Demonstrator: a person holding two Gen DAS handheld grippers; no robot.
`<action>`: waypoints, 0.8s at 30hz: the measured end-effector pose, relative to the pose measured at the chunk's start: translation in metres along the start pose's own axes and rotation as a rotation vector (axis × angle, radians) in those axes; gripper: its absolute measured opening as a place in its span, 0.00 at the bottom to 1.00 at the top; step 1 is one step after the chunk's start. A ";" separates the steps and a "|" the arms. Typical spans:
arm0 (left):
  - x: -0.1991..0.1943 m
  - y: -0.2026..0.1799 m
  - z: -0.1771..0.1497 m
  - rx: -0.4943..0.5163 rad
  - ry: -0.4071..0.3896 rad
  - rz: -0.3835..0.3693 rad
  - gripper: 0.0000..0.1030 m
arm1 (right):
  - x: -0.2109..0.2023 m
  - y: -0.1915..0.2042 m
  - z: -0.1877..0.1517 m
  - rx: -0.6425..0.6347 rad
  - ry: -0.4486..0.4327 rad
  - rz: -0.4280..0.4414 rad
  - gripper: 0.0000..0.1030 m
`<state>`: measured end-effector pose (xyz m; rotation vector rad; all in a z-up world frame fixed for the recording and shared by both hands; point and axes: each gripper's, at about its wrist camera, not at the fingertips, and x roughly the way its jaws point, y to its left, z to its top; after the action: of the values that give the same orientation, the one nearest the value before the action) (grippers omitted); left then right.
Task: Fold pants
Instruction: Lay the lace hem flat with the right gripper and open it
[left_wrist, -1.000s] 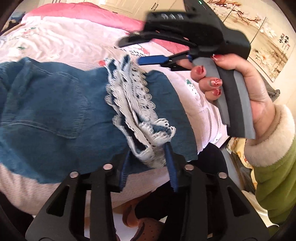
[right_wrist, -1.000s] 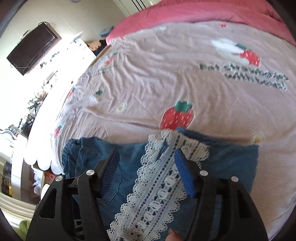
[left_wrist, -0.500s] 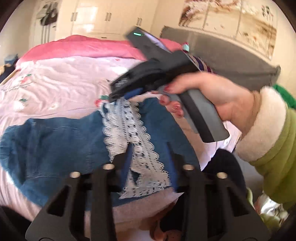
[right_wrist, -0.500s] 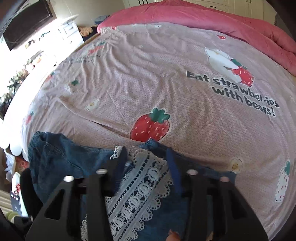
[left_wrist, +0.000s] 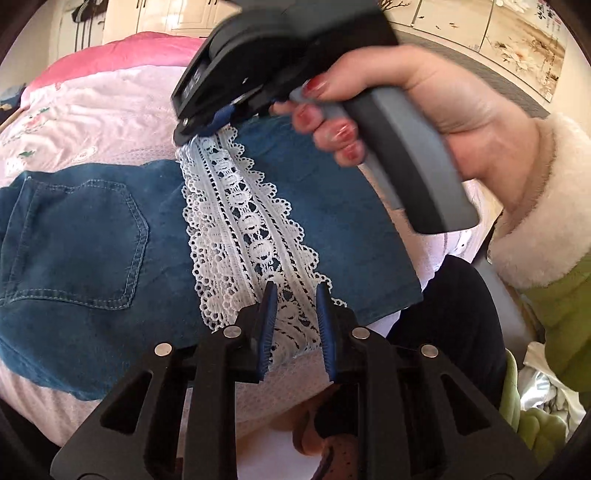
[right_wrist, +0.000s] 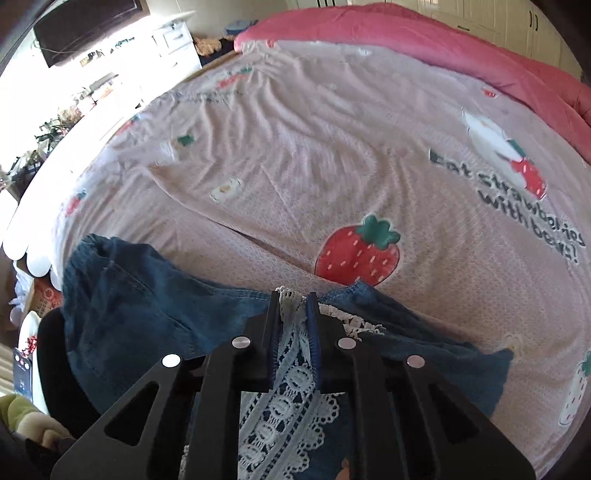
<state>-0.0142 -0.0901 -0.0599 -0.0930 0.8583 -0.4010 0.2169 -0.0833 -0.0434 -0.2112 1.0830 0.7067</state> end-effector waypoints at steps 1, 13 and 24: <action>0.001 0.000 0.000 0.000 0.000 0.000 0.14 | 0.003 -0.002 0.000 0.009 0.004 0.003 0.20; 0.000 0.005 0.006 -0.024 0.001 -0.020 0.14 | -0.065 -0.009 -0.029 -0.005 -0.093 0.065 0.42; -0.003 0.007 0.005 -0.030 -0.006 -0.021 0.14 | -0.009 -0.005 -0.053 -0.025 0.053 -0.012 0.47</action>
<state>-0.0101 -0.0827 -0.0558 -0.1309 0.8586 -0.4072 0.1783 -0.1166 -0.0613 -0.2593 1.1228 0.7077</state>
